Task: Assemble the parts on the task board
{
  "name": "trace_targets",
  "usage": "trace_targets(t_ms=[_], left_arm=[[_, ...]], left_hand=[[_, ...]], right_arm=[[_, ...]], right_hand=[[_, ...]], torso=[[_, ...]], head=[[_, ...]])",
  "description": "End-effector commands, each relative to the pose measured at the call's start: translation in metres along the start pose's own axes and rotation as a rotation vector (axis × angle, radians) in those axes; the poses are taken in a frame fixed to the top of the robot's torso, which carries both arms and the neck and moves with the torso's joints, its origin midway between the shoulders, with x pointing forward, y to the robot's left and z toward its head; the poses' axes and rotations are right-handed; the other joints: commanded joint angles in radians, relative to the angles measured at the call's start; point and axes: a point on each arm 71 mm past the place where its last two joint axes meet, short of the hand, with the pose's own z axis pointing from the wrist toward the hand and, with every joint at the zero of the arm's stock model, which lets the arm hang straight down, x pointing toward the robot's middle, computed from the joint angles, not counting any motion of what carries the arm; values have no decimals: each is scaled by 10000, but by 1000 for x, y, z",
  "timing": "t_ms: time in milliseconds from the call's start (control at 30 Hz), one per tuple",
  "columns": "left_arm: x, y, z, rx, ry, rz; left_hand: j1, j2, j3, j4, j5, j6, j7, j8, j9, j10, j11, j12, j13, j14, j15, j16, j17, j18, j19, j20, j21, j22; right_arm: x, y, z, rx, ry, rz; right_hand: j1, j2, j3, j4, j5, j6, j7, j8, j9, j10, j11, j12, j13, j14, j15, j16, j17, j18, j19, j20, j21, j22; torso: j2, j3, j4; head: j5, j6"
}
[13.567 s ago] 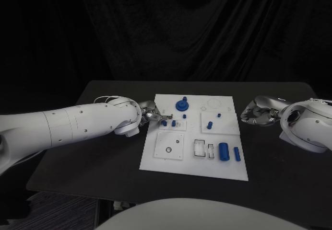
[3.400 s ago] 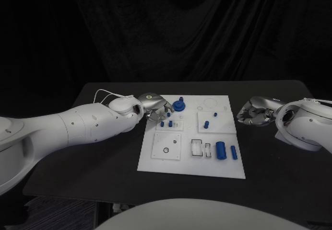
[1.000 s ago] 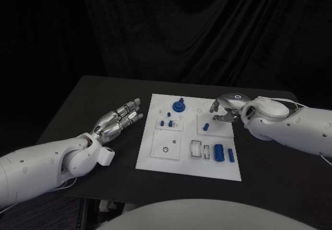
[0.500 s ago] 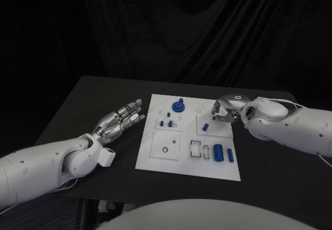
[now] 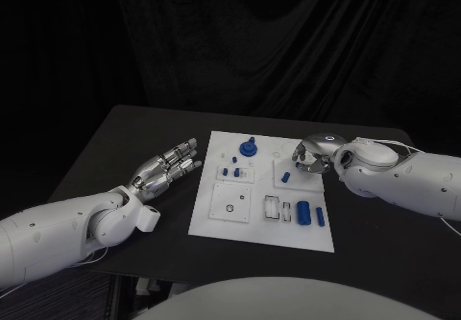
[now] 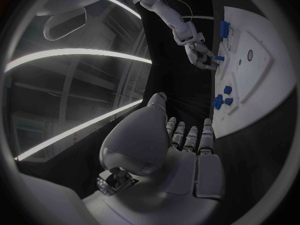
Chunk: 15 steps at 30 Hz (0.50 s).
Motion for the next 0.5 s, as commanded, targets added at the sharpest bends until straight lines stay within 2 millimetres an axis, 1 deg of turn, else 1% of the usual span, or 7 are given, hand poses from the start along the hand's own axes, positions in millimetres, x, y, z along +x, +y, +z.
trace_targets(t_ms=[33, 67, 167, 233, 300, 400, 500], left_arm=[[1, -10, 0, 1515, 112, -216], [1, -10, -1, 1486, 119, -225], [0, -9, -1, 1412, 145, -252], [0, -8, 0, 1344, 174, -280], [0, -7, 0, 1301, 188, -294], [0, -7, 0, 1245, 204, -309], [0, -6, 0, 1199, 214, -321]], left_hand=[[22, 12, 21, -77, 45, 71, 17, 8, 19, 5, 87, -7, 13, 26, 86, 58, 13, 48, 25, 73, 45, 10], [18, 18, 28, -82, 50, 79, 31, 9, 20, 8, 98, -4, 13, 38, 104, 63, 16, 46, 37, 86, 49, 15], [-1, 36, 55, -101, 50, 99, 73, 11, 23, 27, 167, 12, 17, 92, 169, 86, 29, 33, 87, 137, 68, 44], [-20, 45, 85, -124, 50, 207, 183, 29, 37, 50, 188, 31, 20, 131, 216, 104, 37, 24, 135, 176, 85, 57], [-28, 56, 118, -151, 50, 306, 314, 45, 49, 54, 151, 30, 20, 139, 241, 110, 37, 17, 154, 196, 90, 41], [-27, 63, 131, -158, 51, 322, 343, 47, 51, 51, 142, 26, 19, 138, 247, 110, 37, 16, 153, 200, 89, 28], [-26, 66, 138, -162, 52, 328, 359, 48, 51, 51, 136, 26, 19, 142, 251, 112, 38, 15, 160, 204, 91, 36]], right_arm=[[2, -1, 1, 161, 75, 88], [3, -1, 1, 156, 65, 94], [4, -1, 2, 146, 50, 104], [6, -1, 3, 131, 45, 110], [7, -1, 3, 118, 46, 113], [9, -1, 4, 111, 70, 118], [11, -1, 4, 82, 51, 134]], right_hand=[[-109, -15, 2, -76, -191, -145, -42, -81, 19, -72, -19, 83, 23, 13, -74, 41, -21, 53, -4, -82, -27, 1828], [-119, -14, -8, -84, -369, -168, -47, -81, 41, -82, -22, 109, 33, 13, -76, 44, -26, 53, -2, -82, -28, 1828], [-85, 8, 13, -111, -410, -137, -84, -56, 68, -96, -25, 123, 37, 0, -79, 22, -63, 61, -18, -83, -63, 1817], [7, 40, 73, -182, -340, -83, -137, -12, 112, -113, -28, 144, 42, -10, -83, 16, -79, 62, -21, -88, -69, 1816], [69, 75, 123, -236, -243, 20, -136, 61, 170, -101, -35, 176, 49, -11, -90, 20, -85, 59, -15, -93, -59, 1820], [147, 113, 177, -325, -140, 205, -160, 206, 279, 7, -71, 259, 68, -5, -119, 34, -83, 50, 9, -113, -16, 1835], [159, 136, 175, -376, -131, 333, -109, 344, 383, 88, -109, 338, 94, 0, -149, 41, -89, 48, 17, -137, -6, 1840]], torso=[[-4, -7, -2], [-5, -9, 3], [-9, -5, -6], [-8, -17, -4], [-6, -16, -15], [-4, -11, -27], [-11, -14, -17]], head=[[7, 2], [-1, 2], [-21, 2], [-36, 2], [-27, 2], [-16, 2], [-15, 2]])
